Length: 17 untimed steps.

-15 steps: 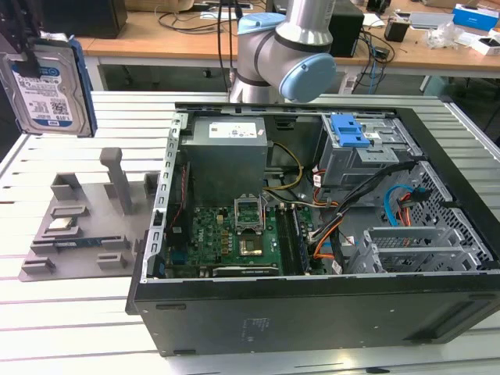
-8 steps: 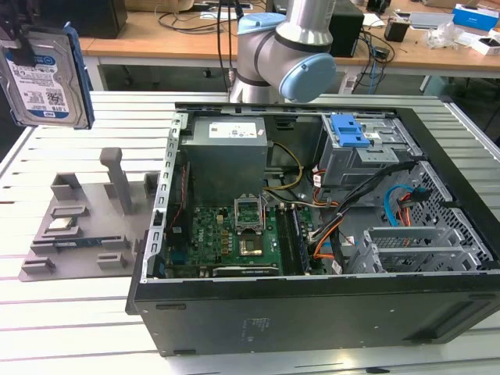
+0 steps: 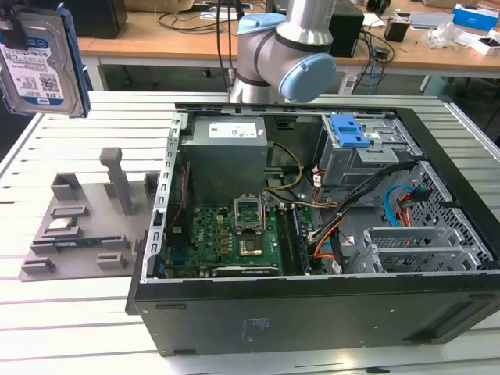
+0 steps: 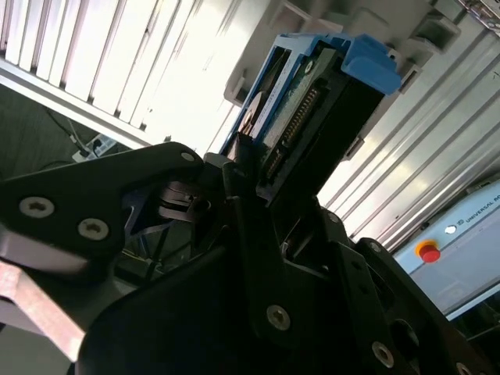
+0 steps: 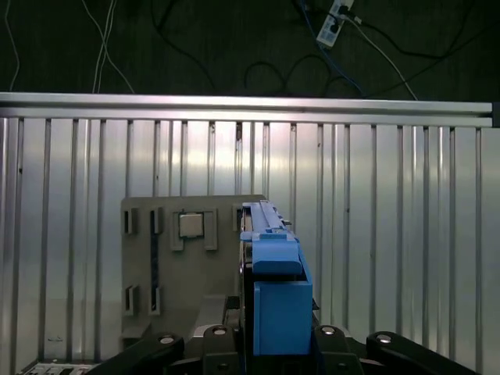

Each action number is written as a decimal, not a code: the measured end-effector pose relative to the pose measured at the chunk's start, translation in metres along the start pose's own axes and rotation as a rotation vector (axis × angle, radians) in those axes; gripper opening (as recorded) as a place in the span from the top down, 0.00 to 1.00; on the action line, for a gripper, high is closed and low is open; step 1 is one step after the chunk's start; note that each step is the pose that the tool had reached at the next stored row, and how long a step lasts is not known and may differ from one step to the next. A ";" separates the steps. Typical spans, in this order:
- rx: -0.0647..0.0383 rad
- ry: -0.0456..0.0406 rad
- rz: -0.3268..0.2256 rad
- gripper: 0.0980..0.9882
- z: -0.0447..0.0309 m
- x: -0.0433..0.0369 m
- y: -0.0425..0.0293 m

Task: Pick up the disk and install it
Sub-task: 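Pick up the disk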

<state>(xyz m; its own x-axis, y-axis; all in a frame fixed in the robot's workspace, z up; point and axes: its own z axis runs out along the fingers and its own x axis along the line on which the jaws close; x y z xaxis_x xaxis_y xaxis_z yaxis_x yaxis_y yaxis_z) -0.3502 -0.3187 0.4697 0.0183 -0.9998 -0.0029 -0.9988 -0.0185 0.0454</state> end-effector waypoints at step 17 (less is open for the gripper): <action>0.000 0.0000 0.000 0.70 -0.0294 -0.0017 0.0013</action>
<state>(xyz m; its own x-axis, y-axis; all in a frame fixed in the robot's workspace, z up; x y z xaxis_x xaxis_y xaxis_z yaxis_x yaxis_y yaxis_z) -0.3501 -0.3171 0.4991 0.0184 -0.9998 -0.0029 -0.9988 -0.0185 0.0454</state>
